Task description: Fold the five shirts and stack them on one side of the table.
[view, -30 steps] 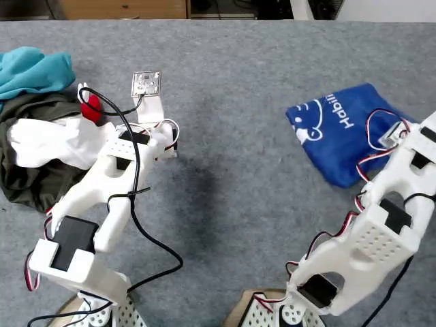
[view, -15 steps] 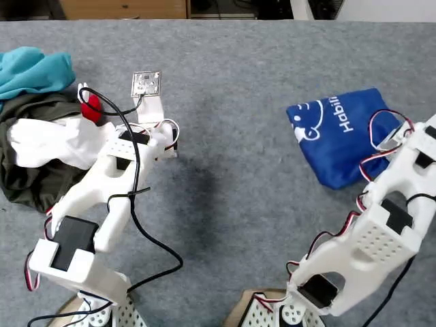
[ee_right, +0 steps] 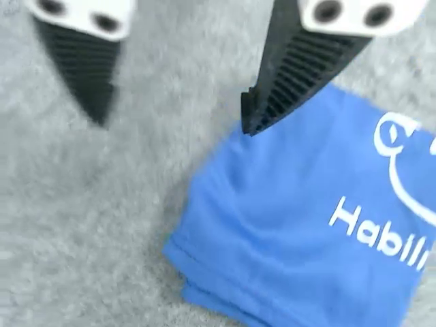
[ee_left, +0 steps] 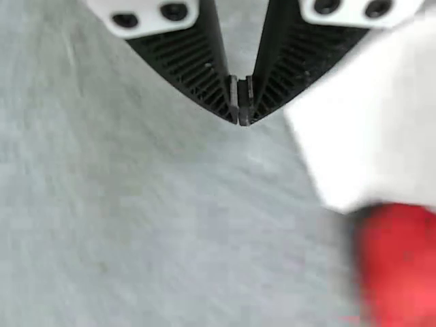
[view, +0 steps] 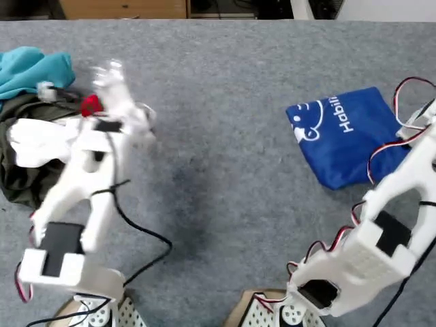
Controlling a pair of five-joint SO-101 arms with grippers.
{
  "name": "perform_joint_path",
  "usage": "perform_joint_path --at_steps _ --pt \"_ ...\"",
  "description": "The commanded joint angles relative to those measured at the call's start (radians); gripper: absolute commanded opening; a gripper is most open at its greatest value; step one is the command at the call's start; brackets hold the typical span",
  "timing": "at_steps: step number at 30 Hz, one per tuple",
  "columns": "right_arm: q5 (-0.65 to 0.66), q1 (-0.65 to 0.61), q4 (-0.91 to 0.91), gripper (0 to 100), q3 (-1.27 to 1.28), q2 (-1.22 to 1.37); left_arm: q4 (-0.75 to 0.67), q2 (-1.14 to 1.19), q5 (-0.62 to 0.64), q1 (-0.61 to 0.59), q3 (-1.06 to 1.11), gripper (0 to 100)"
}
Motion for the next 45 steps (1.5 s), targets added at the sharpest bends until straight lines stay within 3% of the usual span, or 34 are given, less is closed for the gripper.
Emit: perform_joint_path --at_steps 1,6,11,14,18,25,27,37,41,45 --pt "0.011 -0.054 0.068 1.4 -0.048 -0.081 0.161 -0.088 0.012 -0.167 -0.176 2" --pt "-0.008 -0.147 0.104 1.9 -0.048 -0.065 0.453 -0.119 -0.054 -0.373 -0.465 2" --pt "-0.054 -0.268 0.103 1.9 -0.053 -0.065 0.654 -0.119 -0.242 -0.456 -0.591 16" --pt "-0.094 -0.340 0.101 1.9 -0.056 -0.065 0.629 -0.094 -0.265 -0.496 -0.508 22" --pt "-0.137 -0.406 0.098 1.9 -0.056 -0.065 0.502 -0.004 -0.316 -0.532 -0.371 21" --pt "-0.138 -0.427 0.035 1.9 -0.048 -0.065 0.325 0.130 -0.319 -0.539 -0.311 3" --pt "-0.138 -0.426 0.043 1.8 -0.048 -0.065 0.330 0.128 -0.318 -0.537 -0.339 2" --pt "-0.137 -0.420 0.058 1.6 -0.048 -0.067 0.526 -0.053 -0.144 -0.551 -0.876 2" --pt "-0.137 -0.421 0.075 1.6 -0.048 -0.067 0.485 -0.061 -0.091 -0.551 -1.103 2" --pt "-0.137 -0.420 0.109 1.6 -0.047 -0.067 0.358 -0.044 -0.046 -0.546 -1.218 2"
